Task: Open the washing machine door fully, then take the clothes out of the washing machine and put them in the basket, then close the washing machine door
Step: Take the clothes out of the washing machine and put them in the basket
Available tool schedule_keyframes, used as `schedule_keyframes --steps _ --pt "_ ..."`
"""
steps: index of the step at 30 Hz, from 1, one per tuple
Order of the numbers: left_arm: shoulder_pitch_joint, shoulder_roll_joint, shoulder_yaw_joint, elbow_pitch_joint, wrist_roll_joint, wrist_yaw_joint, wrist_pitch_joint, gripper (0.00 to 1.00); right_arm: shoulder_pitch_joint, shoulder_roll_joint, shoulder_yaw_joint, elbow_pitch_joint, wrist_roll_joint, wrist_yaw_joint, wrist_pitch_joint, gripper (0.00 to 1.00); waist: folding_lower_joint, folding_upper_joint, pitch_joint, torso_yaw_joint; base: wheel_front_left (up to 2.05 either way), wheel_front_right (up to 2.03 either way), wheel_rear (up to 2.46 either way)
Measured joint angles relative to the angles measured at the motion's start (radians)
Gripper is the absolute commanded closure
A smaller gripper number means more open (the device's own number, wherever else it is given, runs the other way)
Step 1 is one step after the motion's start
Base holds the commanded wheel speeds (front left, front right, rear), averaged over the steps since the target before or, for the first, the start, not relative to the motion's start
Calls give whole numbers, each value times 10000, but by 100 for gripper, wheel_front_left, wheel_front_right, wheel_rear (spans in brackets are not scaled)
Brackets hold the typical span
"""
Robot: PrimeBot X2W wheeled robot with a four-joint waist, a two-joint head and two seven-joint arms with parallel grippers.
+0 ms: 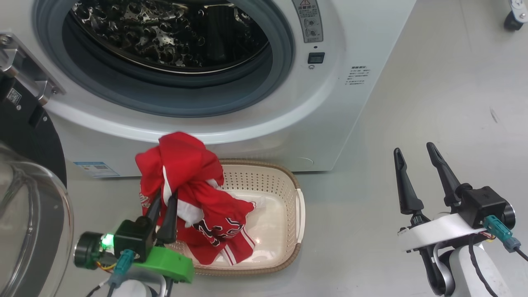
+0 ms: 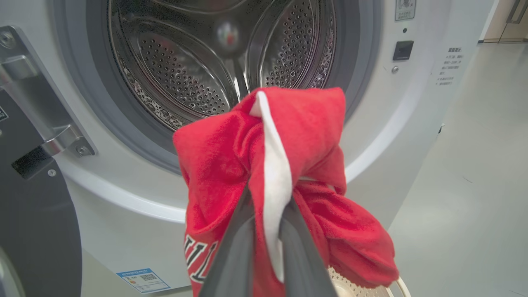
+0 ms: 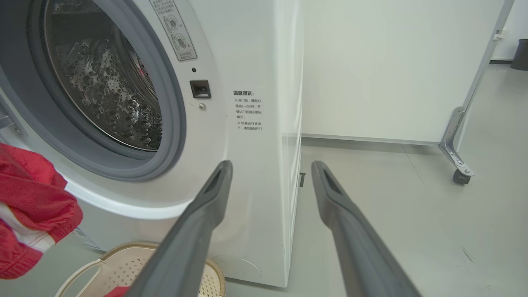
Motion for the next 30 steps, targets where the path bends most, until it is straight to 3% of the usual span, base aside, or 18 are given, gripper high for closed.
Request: schedule_keyframes --steps 8,17,30 --pt "267 -98 -134 1018 -316 -40 295 100 78 58 194 -2 6 19 0 0 0 0 -123 -317 0 0 0" --pt "158 -201 -192 2063 -679 -451 688 100 77 115 345 -182 65 58 0 0 0 0 100 -724 0 0 0" --pt "-1555 -286 -58 4015 -1078 -853 1237 100 -200 163 644 -541 174 77 0 0 1 0 1195 -1615 0 0 0"
